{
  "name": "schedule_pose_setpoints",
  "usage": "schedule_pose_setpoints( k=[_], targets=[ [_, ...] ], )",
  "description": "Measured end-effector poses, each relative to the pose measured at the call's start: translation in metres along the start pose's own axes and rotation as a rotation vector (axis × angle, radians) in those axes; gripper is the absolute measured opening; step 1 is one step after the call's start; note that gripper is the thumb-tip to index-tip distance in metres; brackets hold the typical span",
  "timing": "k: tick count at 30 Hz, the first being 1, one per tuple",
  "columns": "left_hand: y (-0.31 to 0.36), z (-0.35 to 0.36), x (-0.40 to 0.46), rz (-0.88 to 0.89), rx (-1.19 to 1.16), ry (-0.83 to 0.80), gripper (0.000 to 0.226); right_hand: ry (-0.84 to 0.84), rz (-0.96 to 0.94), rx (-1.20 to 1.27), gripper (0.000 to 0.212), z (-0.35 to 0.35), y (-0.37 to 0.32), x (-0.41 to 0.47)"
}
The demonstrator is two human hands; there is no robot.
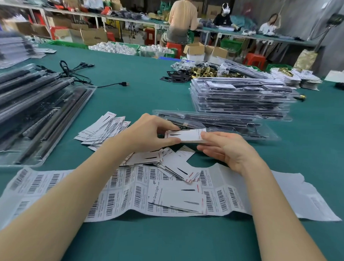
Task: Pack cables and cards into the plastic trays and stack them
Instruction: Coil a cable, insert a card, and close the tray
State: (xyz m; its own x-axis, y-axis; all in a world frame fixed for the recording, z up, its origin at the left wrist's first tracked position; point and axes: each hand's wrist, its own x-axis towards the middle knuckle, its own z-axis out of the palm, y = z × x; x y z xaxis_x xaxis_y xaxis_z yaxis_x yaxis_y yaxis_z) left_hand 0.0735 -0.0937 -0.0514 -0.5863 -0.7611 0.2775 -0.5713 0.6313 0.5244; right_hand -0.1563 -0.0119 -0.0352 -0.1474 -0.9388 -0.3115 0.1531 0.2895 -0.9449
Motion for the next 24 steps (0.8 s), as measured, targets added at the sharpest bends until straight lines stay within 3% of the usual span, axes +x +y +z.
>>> schedule_pose_setpoints(
  k=[7, 11, 16, 22, 24],
  targets=[
    [0.0, 0.001, -0.002, 0.003, -0.047, 0.023, 0.055, 0.125, 0.068, 0.179, 0.01, 0.006, 0.001, 0.006],
    [0.002, 0.001, -0.003, -0.036, -0.049, -0.005, 0.057, 0.183, 0.042, 0.269, 0.012, 0.01, 0.004, 0.009],
    [-0.001, 0.0, -0.004, -0.087, -0.117, -0.027, 0.045, 0.219, 0.02, 0.299, 0.012, 0.011, 0.005, 0.009],
    [-0.002, 0.0, -0.006, -0.156, -0.246, 0.035, 0.048, 0.239, 0.002, 0.302, 0.009, 0.017, 0.006, 0.008],
    [-0.001, 0.002, -0.007, -0.164, -0.255, 0.072, 0.04, 0.233, -0.012, 0.308, 0.009, 0.019, 0.006, 0.007]
  ],
)
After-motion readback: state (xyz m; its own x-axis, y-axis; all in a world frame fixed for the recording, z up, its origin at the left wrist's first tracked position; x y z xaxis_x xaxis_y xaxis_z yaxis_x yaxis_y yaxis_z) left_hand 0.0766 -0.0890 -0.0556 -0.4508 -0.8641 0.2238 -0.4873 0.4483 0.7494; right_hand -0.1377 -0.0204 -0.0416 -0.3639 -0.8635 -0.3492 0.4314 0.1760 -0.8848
